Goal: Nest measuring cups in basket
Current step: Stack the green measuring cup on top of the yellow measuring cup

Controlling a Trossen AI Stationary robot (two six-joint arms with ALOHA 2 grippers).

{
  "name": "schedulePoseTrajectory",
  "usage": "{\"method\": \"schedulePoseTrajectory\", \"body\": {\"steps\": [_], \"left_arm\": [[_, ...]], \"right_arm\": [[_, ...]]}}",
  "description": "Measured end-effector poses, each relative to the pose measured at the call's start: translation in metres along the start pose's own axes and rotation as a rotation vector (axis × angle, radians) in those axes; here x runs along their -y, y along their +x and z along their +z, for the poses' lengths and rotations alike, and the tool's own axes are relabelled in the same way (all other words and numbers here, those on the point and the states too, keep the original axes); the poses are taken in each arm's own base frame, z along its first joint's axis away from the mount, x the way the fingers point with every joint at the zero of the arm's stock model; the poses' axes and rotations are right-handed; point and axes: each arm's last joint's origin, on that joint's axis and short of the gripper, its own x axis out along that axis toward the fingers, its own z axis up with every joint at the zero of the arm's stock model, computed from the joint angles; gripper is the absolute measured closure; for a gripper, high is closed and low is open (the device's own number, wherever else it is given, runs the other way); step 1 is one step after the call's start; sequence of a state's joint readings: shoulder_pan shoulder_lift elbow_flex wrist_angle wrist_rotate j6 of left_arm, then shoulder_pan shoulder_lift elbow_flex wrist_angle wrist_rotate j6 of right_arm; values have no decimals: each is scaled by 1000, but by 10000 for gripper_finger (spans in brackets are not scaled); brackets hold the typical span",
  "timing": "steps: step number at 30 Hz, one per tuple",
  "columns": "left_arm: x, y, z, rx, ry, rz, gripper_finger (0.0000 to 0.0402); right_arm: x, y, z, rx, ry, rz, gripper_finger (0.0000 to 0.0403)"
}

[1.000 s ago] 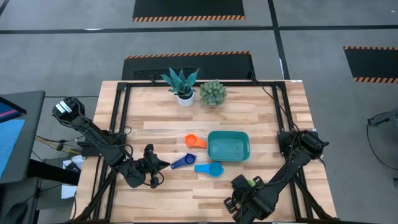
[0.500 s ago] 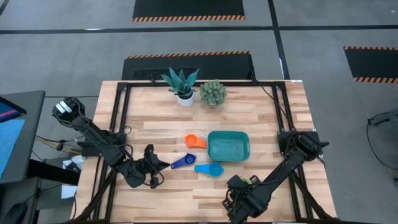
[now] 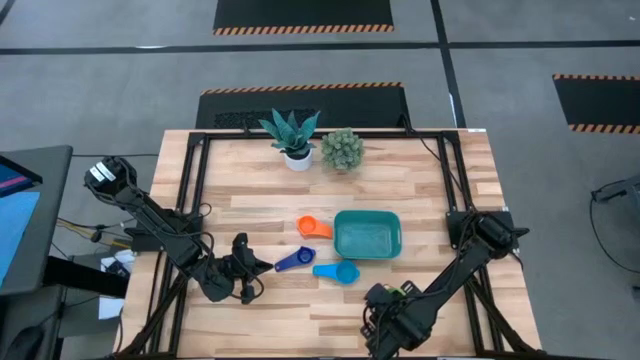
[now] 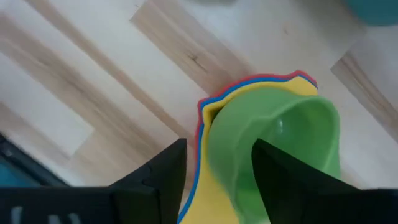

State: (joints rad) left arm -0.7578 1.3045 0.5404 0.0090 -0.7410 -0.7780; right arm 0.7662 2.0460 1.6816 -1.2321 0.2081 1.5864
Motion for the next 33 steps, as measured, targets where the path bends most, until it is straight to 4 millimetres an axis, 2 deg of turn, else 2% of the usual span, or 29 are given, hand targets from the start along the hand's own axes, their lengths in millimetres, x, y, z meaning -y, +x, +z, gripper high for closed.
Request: {"method": "schedulePoseTrajectory", "body": {"steps": [11, 19, 33], "left_arm": [[0, 0, 0, 0, -12, 0, 401], [0, 0, 0, 0, -12, 0, 401], [0, 0, 0, -1, -12, 0, 401]], "right_arm": [[0, -30, -2, 41, -24, -5, 200], [-1, -31, -2, 90, -27, 10, 225], [-6, -30, 5, 106, -47, 50, 299]]}}
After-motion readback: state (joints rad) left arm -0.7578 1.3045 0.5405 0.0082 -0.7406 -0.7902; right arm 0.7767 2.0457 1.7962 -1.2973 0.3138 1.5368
